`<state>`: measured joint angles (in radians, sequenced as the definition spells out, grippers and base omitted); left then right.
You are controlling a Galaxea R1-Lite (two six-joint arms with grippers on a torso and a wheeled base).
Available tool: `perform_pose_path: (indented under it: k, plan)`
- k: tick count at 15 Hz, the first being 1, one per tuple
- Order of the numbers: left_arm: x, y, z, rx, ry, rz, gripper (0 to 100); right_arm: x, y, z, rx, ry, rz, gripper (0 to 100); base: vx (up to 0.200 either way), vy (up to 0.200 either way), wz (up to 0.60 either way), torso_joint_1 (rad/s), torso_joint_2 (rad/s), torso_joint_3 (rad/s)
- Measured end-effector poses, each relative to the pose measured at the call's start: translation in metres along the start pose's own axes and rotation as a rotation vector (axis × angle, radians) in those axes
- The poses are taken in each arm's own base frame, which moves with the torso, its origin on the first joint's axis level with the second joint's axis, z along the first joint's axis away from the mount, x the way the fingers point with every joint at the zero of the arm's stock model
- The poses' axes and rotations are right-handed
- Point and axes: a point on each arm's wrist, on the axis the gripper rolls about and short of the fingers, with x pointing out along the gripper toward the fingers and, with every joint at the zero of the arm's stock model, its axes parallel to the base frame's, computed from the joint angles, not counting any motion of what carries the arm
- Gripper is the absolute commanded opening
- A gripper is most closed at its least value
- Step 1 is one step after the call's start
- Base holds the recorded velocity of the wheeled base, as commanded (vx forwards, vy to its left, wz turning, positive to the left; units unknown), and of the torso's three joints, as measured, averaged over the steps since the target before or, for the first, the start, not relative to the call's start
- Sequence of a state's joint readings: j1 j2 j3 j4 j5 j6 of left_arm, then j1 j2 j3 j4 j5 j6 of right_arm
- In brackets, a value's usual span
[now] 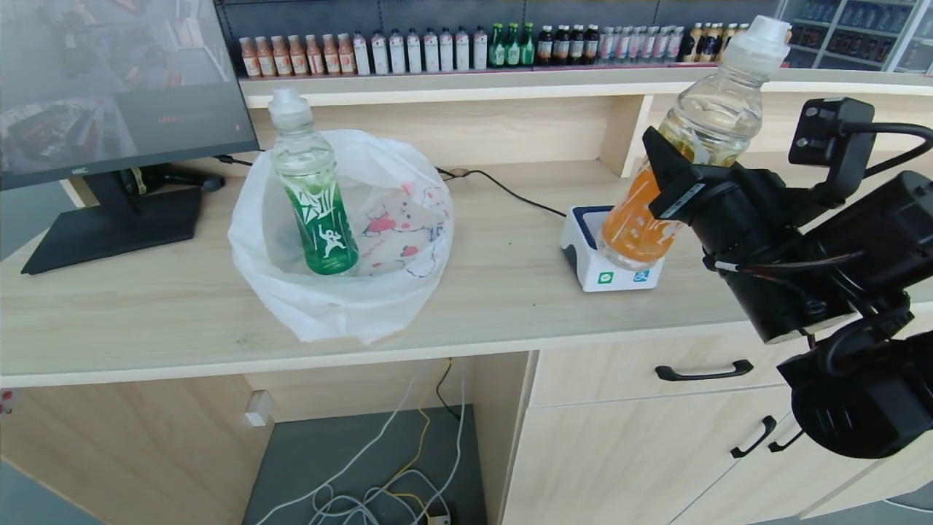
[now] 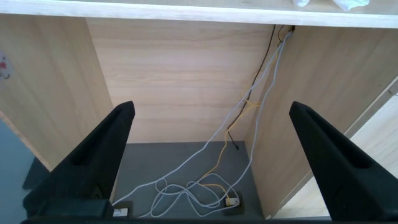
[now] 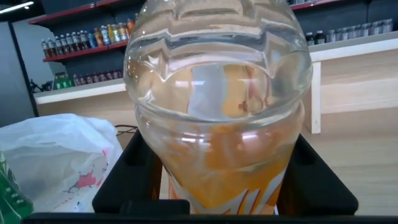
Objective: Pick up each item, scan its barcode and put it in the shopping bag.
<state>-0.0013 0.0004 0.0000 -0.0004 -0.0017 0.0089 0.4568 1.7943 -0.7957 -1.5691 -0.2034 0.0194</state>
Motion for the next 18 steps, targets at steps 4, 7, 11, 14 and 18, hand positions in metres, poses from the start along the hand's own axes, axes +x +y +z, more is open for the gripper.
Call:
perform_pose_path:
  k: [4,7,11,14,18]
  plan:
    - [0.000,0.000,0.000,-0.003,0.001,-0.001,100,0.001,0.006,0.007,0.016,-0.025,0.015,0,0.000,0.000,0.00,0.000,0.00,0.000]
    - [0.000,0.000,0.000,-0.003,0.000,-0.001,100,0.003,0.012,0.013,0.076,-0.045,0.030,0,0.000,0.000,0.00,0.000,0.00,0.000]
    - [0.000,0.000,0.000,-0.003,0.000,0.000,100,0.023,0.016,0.026,0.347,-0.031,-0.076,0,0.000,0.000,0.00,0.000,0.00,0.000]
    - [0.000,0.000,0.000,-0.003,0.000,0.000,100,0.028,0.013,0.032,0.546,-0.044,-0.113,0,0.000,0.000,0.00,0.000,0.00,0.000]
    - [0.000,0.000,0.000,-0.003,0.000,0.000,100,0.030,-0.005,0.030,0.803,-0.073,-0.179,0,0.000,0.000,0.00,0.000,0.00,0.000]
